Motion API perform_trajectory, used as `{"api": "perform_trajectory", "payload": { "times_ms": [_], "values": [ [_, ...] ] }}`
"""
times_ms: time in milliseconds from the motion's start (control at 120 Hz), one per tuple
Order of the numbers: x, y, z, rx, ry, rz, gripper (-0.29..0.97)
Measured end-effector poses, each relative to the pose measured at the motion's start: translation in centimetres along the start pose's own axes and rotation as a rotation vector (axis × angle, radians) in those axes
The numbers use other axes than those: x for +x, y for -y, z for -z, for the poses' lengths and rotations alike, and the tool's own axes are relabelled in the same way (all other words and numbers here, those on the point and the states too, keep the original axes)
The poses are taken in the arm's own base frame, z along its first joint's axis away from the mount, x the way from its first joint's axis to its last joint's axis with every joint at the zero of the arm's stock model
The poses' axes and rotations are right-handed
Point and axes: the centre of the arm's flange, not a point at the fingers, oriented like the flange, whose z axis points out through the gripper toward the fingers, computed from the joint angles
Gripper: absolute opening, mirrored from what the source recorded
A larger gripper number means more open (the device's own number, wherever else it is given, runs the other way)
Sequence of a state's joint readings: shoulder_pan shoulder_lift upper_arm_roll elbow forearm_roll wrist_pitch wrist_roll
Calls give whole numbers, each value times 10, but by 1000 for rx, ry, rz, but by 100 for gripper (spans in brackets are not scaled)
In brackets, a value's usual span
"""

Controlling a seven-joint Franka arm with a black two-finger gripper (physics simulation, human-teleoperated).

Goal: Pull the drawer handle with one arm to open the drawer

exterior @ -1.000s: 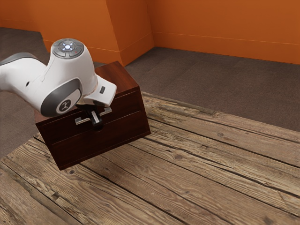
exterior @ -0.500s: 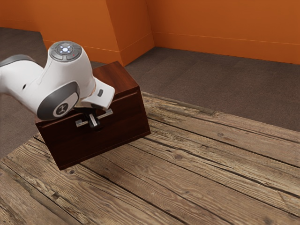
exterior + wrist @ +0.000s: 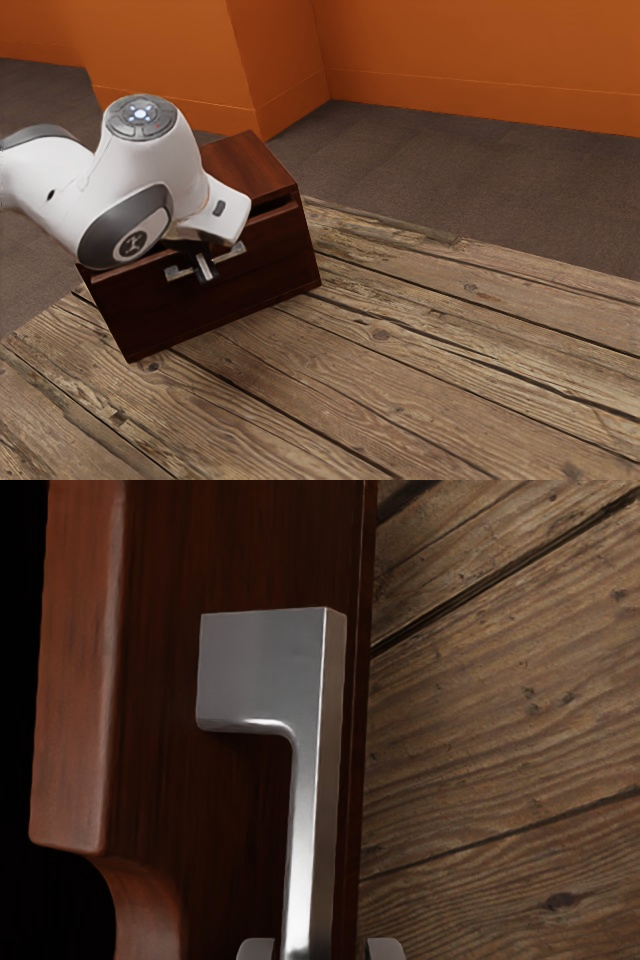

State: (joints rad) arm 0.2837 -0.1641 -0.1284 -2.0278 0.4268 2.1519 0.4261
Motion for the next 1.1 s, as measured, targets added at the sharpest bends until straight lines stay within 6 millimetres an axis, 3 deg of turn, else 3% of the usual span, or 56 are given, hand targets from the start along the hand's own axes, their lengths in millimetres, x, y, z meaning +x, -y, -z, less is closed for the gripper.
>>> {"api": "perform_trajectory", "payload": {
  "times_ms": [1100],
  "values": [
    [-11,-57,40,-24,-49,-47,1]
  ]
}}
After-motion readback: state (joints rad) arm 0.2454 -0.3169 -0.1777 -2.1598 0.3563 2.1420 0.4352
